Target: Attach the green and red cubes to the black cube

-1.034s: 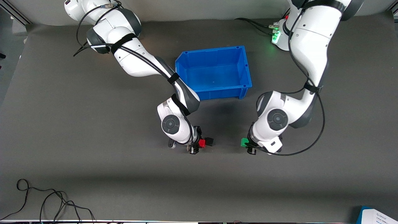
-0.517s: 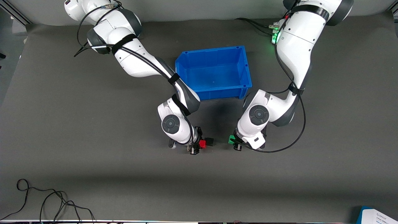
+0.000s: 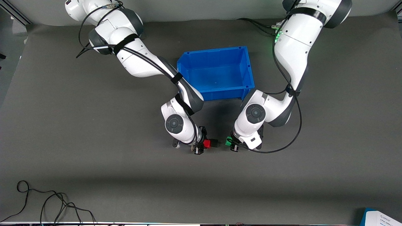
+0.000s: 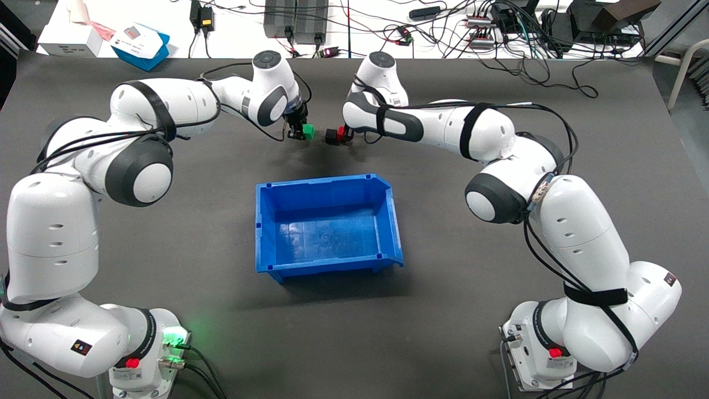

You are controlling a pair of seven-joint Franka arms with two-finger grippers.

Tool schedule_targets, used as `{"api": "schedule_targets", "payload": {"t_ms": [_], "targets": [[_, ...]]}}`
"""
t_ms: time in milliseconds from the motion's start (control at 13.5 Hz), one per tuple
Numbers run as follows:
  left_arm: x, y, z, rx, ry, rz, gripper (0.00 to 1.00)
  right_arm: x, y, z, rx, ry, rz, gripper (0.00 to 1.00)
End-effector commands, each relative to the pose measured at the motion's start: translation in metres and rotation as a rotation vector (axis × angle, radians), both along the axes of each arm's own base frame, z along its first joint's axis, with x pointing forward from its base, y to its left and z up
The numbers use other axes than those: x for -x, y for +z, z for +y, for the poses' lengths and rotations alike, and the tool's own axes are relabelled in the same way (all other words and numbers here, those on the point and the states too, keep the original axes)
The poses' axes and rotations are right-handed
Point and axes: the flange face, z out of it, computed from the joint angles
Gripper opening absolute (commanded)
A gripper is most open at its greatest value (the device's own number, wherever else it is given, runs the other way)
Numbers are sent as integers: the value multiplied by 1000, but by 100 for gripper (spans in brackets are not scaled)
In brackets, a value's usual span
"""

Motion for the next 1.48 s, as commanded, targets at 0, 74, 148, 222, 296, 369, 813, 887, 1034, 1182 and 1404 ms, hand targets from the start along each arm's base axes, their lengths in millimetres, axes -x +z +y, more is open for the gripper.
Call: {"api": "schedule_targets", "payload": {"t_ms": [0,74,148,222,296,369,813,887,1034,1182,1404], "targets": [[-8,-7,-7,-5,12,-14,0,-1,-3,6,-1,-26,-6,25],[-9,-8,-8,-4,12,-17,0,0,-4,6,0,-26,-4,25],[-9,-10,-9,-4,11,-16,0,0,-6,4,9,-20,-5,25],[-9,-12,-9,-1,11,-23,0,0,-8,4,14,-12,-8,25],[-10,-11,-9,3,11,-35,0,1,-9,4,15,-10,-7,25],[-10,-12,-9,3,12,-35,0,1,-10,4,16,-10,-6,25],[-13,-9,-14,10,4,-49,0,-1,-7,4,13,2,-15,26],[-10,-9,-22,11,-6,-50,0,-1,-8,4,15,25,-20,26],[-8,-11,-27,13,-4,-48,0,3,-9,9,17,66,-28,26],[-3,-14,-35,11,-17,-46,0,6,-9,12,17,74,-28,26],[-5,-18,-37,12,-18,-47,0,8,-11,13,19,71,-24,79]]}}
